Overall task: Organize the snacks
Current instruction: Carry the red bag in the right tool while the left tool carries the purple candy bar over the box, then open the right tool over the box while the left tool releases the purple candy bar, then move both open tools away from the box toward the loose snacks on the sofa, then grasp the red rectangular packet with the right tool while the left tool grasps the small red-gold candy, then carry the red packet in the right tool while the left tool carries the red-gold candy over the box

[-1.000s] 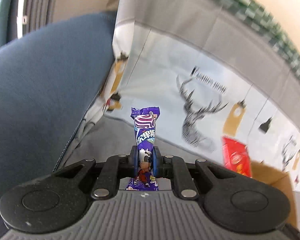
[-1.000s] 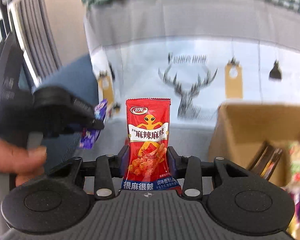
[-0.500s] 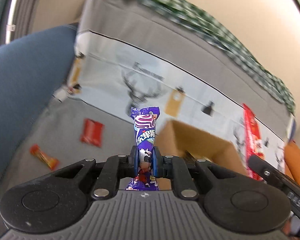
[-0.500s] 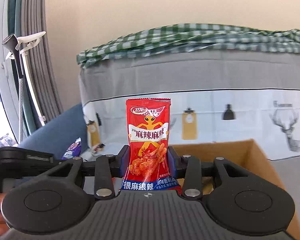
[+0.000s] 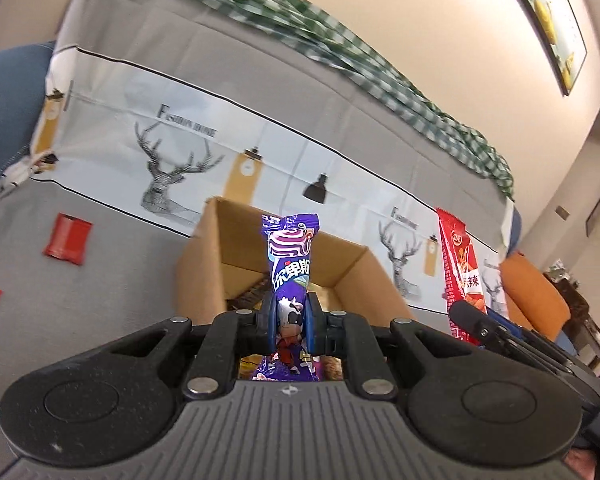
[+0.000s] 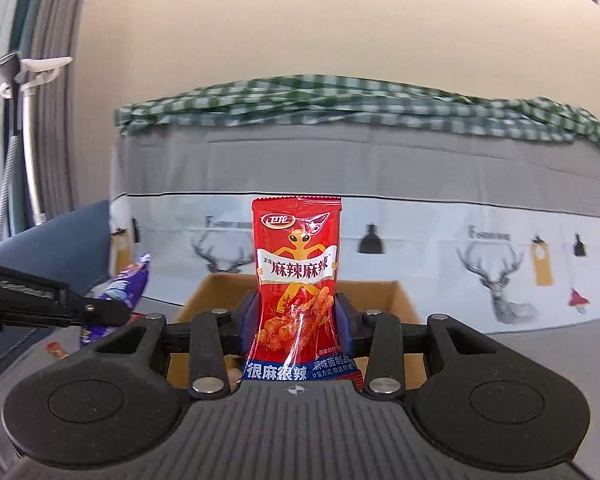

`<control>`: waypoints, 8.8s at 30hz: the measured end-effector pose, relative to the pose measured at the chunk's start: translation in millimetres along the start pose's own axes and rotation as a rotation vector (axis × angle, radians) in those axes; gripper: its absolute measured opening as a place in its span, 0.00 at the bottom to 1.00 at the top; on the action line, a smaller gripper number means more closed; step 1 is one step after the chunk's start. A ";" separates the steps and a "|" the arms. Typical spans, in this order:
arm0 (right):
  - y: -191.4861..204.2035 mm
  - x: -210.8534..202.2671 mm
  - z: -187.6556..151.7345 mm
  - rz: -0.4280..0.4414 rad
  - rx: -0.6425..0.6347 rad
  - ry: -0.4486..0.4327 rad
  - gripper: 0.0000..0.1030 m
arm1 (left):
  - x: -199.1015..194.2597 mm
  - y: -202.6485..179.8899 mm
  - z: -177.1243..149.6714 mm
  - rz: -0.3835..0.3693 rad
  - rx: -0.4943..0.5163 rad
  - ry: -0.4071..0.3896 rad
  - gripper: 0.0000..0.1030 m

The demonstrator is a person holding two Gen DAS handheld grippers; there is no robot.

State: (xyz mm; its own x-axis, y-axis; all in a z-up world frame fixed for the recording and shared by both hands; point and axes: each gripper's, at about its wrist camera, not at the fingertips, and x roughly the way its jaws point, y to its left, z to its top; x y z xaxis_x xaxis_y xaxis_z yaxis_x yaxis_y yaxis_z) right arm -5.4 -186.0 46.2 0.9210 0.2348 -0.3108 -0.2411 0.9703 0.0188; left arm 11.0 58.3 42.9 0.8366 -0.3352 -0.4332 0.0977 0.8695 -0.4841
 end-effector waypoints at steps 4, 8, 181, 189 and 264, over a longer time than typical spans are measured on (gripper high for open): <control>-21.1 2.1 -4.0 -0.038 0.034 0.014 0.40 | 6.9 -10.7 -2.8 -0.036 0.039 0.002 0.14; -30.6 8.2 -8.5 -0.060 0.045 0.032 0.40 | 12.6 -20.6 -4.5 -0.067 0.086 -0.004 0.14; 309.8 352.6 -46.3 0.181 -0.113 0.603 0.43 | 9.2 260.9 -1.1 0.648 -0.594 0.003 0.16; 295.1 290.9 -32.3 0.185 -0.100 0.574 0.42 | 8.7 263.2 0.0 0.614 -0.537 0.029 0.16; 205.5 64.2 -134.6 0.355 -0.240 0.614 0.54 | -46.1 160.7 -97.6 0.466 -0.221 0.235 0.30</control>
State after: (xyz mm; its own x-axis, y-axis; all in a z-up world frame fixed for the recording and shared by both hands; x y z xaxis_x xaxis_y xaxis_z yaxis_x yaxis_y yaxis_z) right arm -37.0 20.7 -97.8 0.4558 0.3884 -0.8008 -0.6166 0.7867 0.0306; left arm -64.4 178.1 -89.1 0.6194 -0.0279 -0.7846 -0.3897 0.8566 -0.3381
